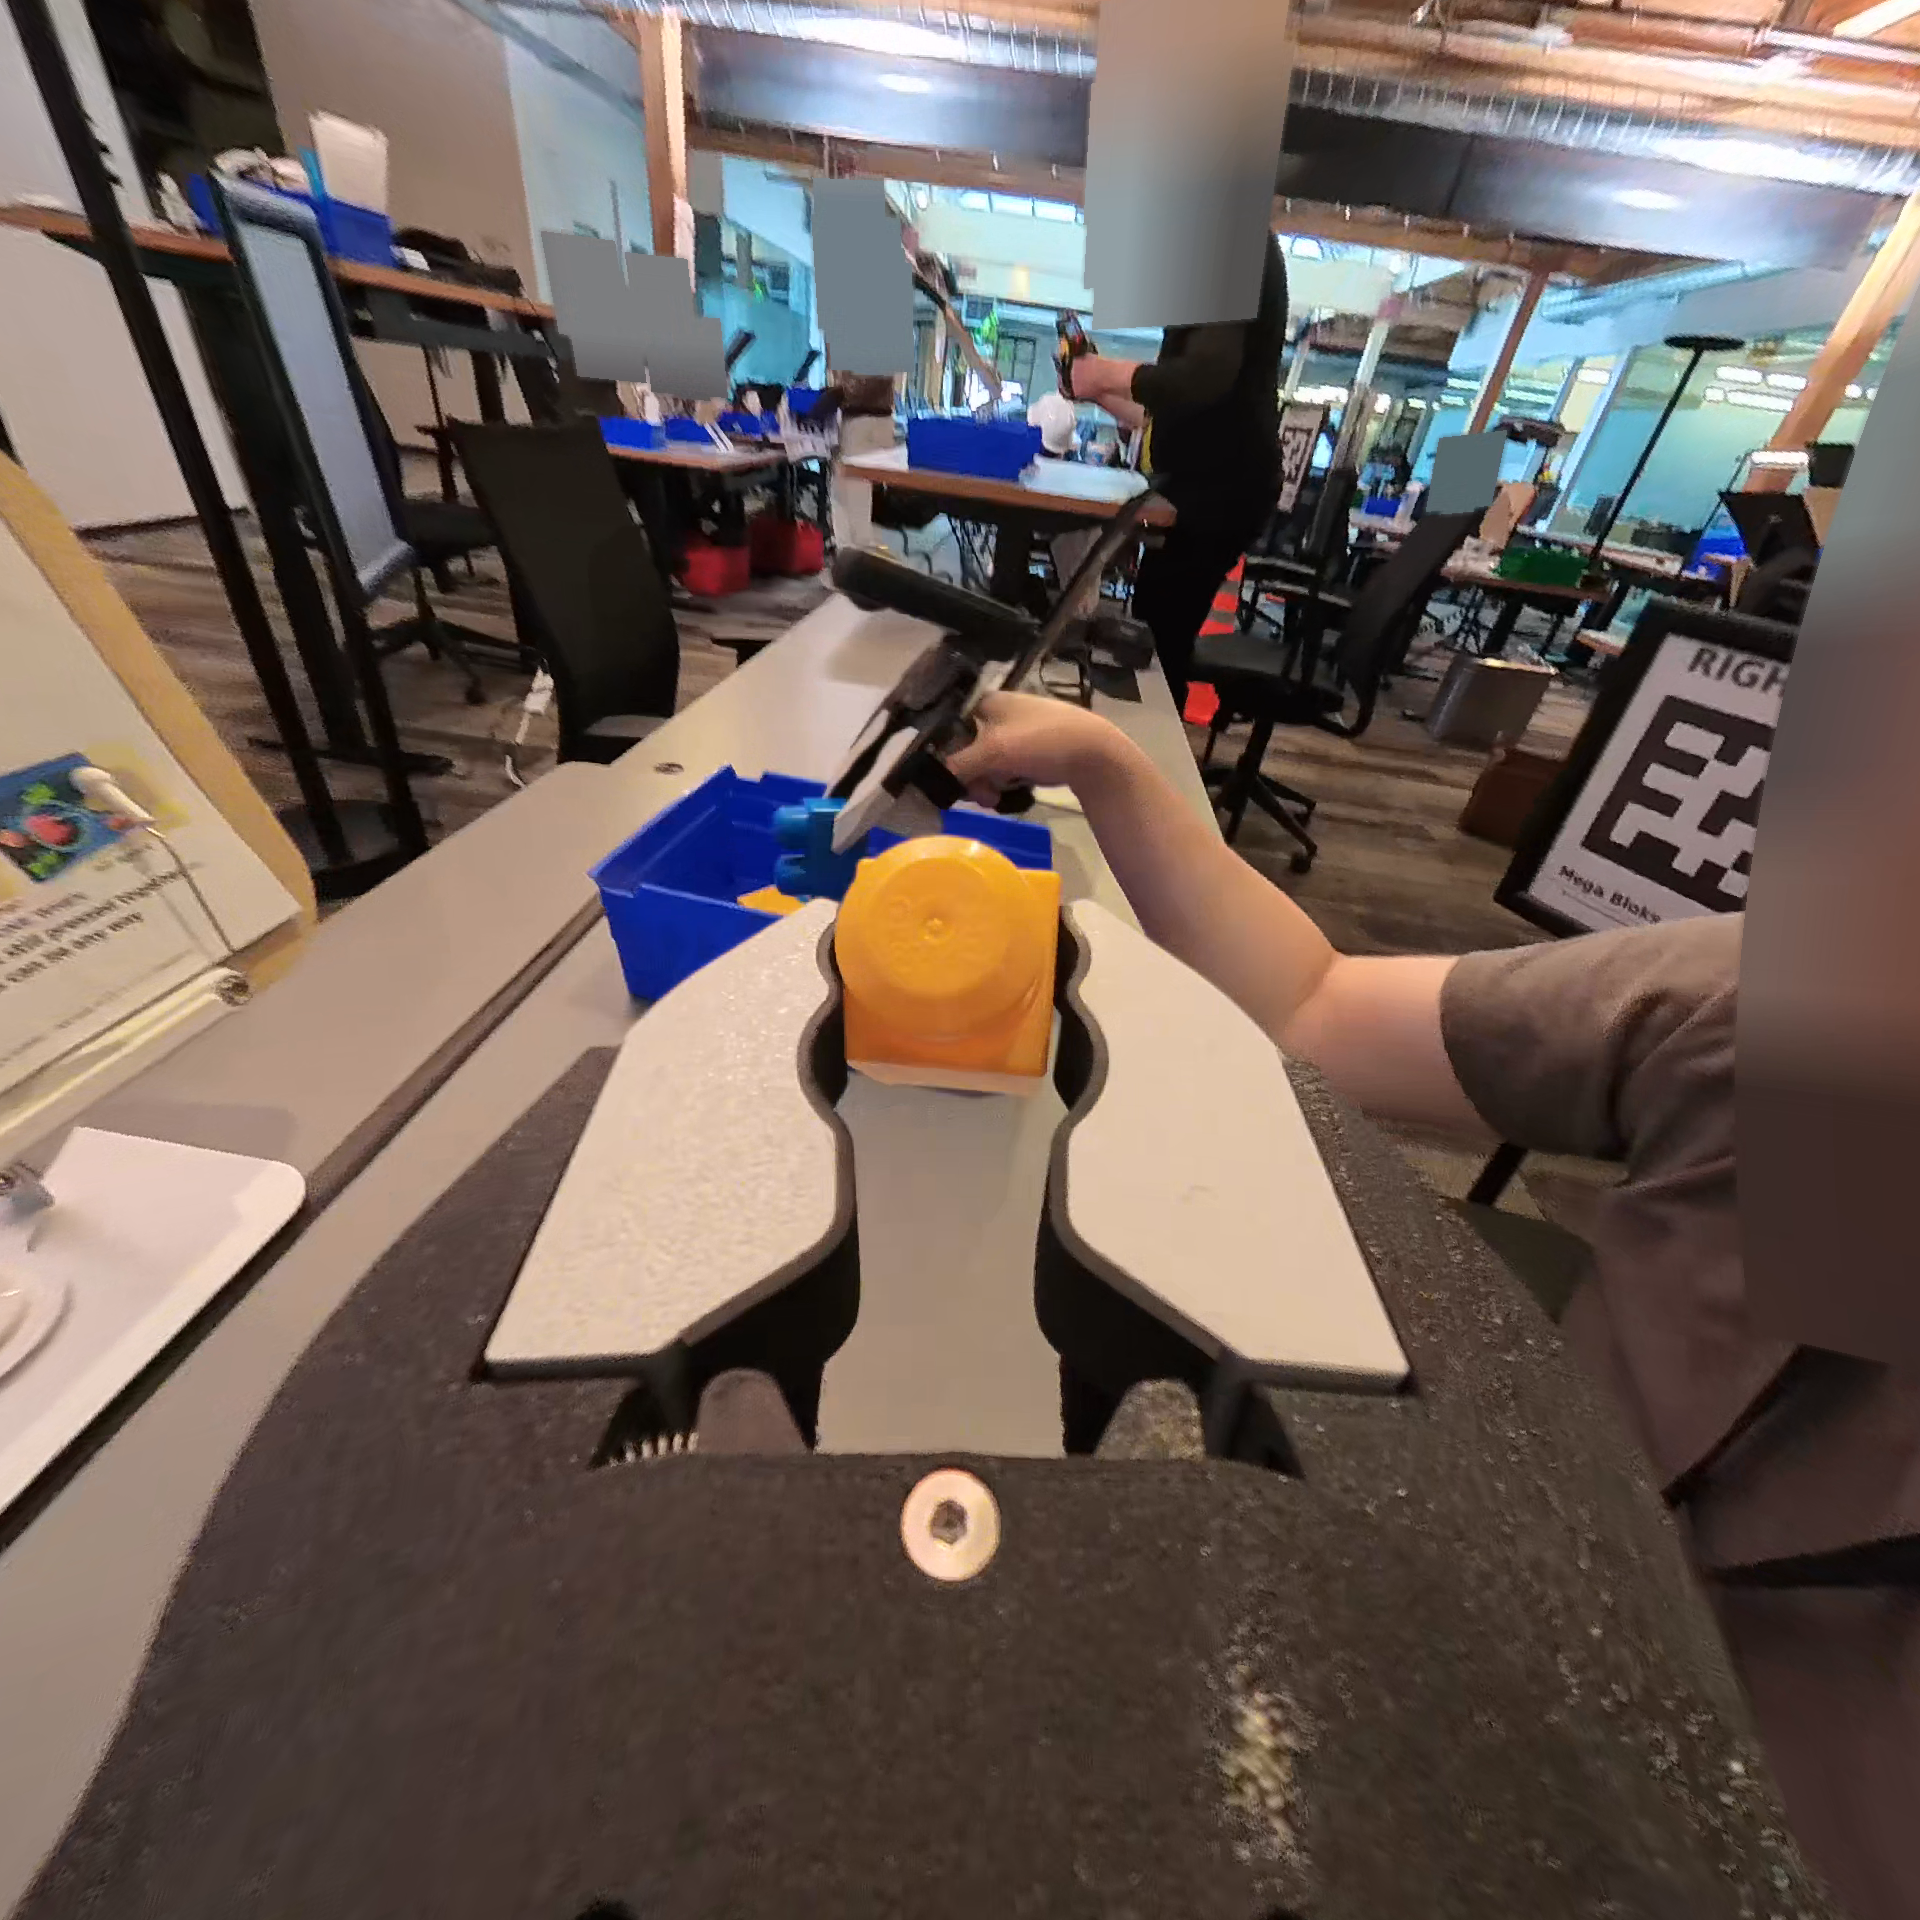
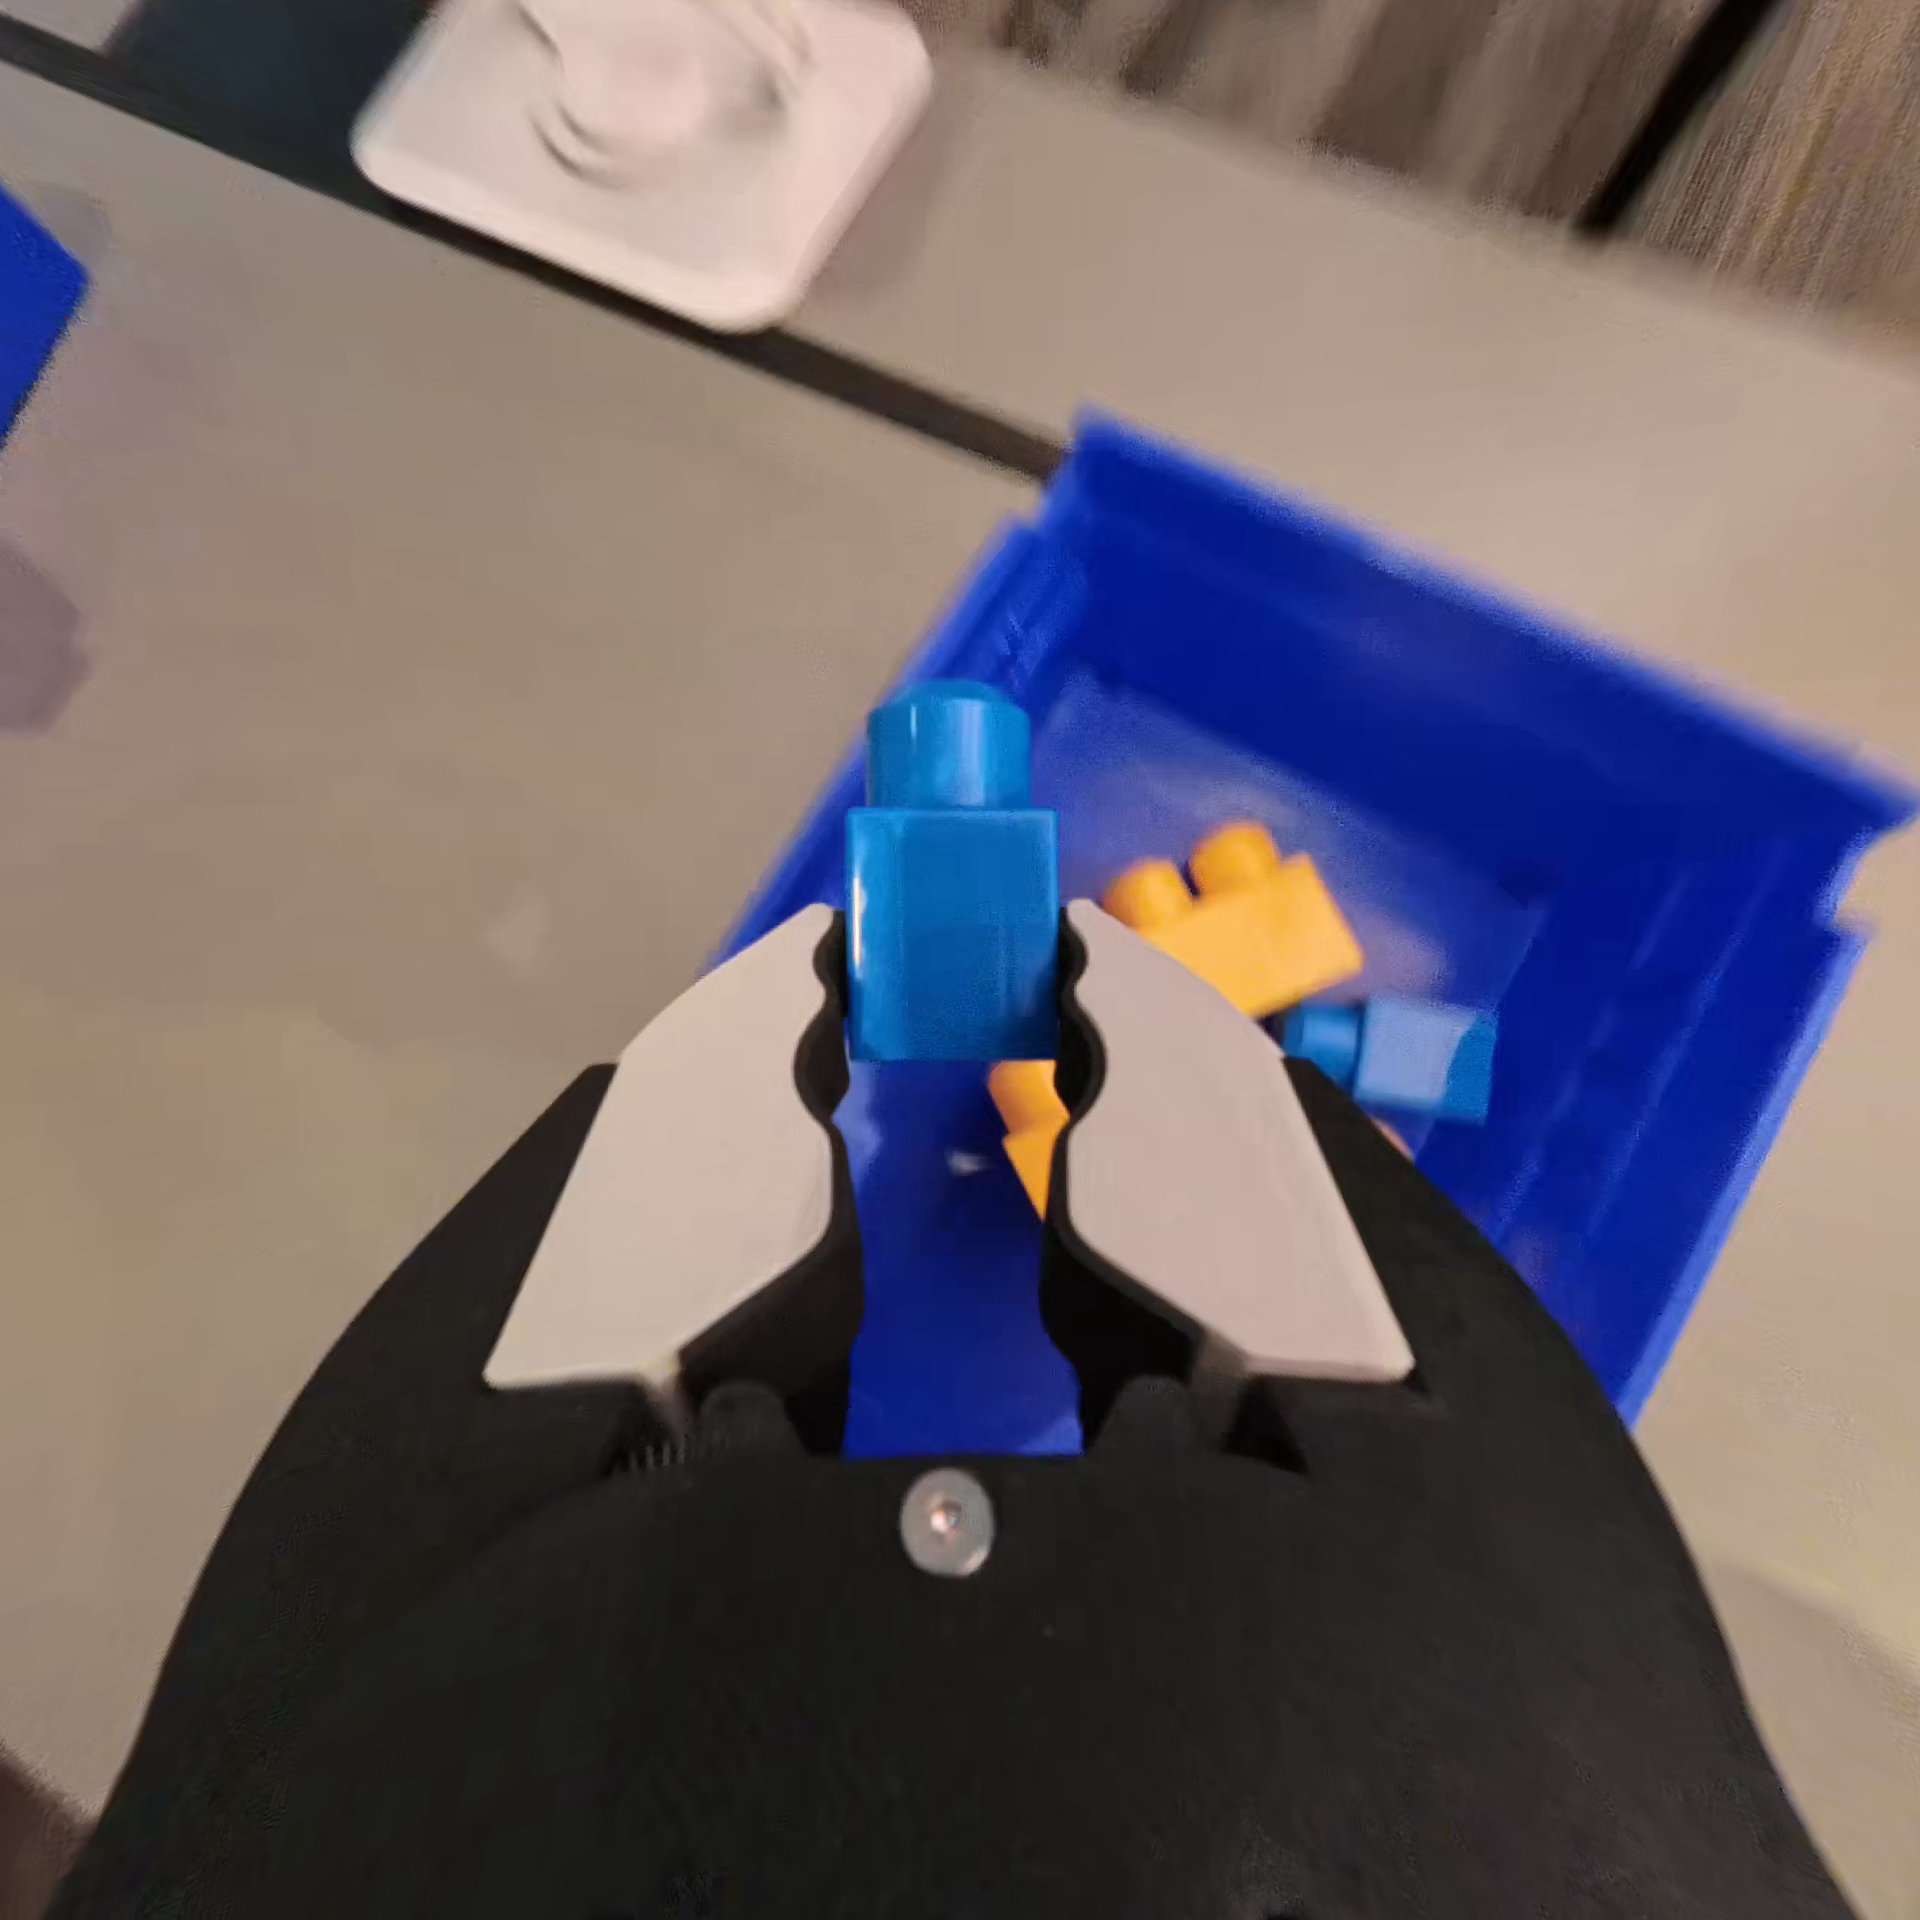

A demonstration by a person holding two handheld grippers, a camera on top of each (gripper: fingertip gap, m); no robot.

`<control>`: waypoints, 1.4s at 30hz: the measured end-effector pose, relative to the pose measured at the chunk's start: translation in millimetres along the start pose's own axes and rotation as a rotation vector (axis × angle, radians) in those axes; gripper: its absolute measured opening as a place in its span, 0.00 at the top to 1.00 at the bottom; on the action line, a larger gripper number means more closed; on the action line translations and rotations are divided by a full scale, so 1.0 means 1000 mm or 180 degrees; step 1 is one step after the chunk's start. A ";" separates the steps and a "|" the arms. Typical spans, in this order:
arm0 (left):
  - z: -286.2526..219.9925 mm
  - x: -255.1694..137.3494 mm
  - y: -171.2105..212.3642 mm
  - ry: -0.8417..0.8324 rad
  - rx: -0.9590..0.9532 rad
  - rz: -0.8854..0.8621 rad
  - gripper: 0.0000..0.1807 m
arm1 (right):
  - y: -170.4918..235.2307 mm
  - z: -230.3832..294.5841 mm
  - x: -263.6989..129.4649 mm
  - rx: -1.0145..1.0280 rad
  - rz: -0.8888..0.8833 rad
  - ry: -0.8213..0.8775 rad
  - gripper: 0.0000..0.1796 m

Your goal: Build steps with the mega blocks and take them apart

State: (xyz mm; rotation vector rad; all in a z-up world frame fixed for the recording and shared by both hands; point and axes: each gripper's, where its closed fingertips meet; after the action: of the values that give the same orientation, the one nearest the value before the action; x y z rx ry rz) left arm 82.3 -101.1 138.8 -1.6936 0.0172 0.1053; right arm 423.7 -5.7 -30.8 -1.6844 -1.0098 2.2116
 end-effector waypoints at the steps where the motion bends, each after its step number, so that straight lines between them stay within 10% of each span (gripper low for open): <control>1: 0.000 0.005 0.005 0.0033 -0.0019 0.0061 0.80 | 0.012 -0.007 0.009 0.0131 0.0146 -0.0146 0.79; 6: -0.005 0.026 0.021 0.0209 -0.0123 0.0272 0.80 | 0.019 -0.002 0.046 0.0300 0.0306 -0.0779 0.79; 12: -0.007 0.044 0.035 0.0373 -0.0435 0.0373 0.80 | -0.028 -0.009 0.020 -0.0550 -0.0325 0.0200 0.74; 19: -0.018 0.068 0.055 0.0808 -0.0943 0.0526 0.80 | -0.070 0.231 -0.073 -0.3258 -0.2740 -0.0681 0.62; 27: -0.044 0.088 0.075 0.1059 -0.0797 0.0863 0.80 | -0.034 0.335 -0.039 -0.4370 -0.2818 -0.0375 0.58; 31: -0.041 0.091 0.075 0.0966 -0.0741 0.0878 0.68 | -0.036 0.335 -0.048 -0.4371 -0.2985 -0.0330 0.79; 35: -0.028 0.077 0.059 0.0844 -0.0809 0.0641 0.69 | -0.045 0.307 -0.062 -0.4196 -0.2831 -0.0295 0.80; 42: 0.019 -0.009 0.018 -0.0200 -0.0340 0.0437 0.70 | -0.050 0.090 -0.061 -0.3042 -0.1253 0.0965 0.79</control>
State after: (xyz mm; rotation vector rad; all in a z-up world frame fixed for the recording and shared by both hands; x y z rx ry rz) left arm 70.4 -84.6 119.8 -1.7941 0.0821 0.2662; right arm 350.7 -36.2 58.8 -1.7873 -2.2603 1.2036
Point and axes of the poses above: each gripper's, where its closed fingertips meet, x out along the fingers, y out of its underside, z = x × y across the jaws, and after that the axes turned 3 degrees about z, right-handed
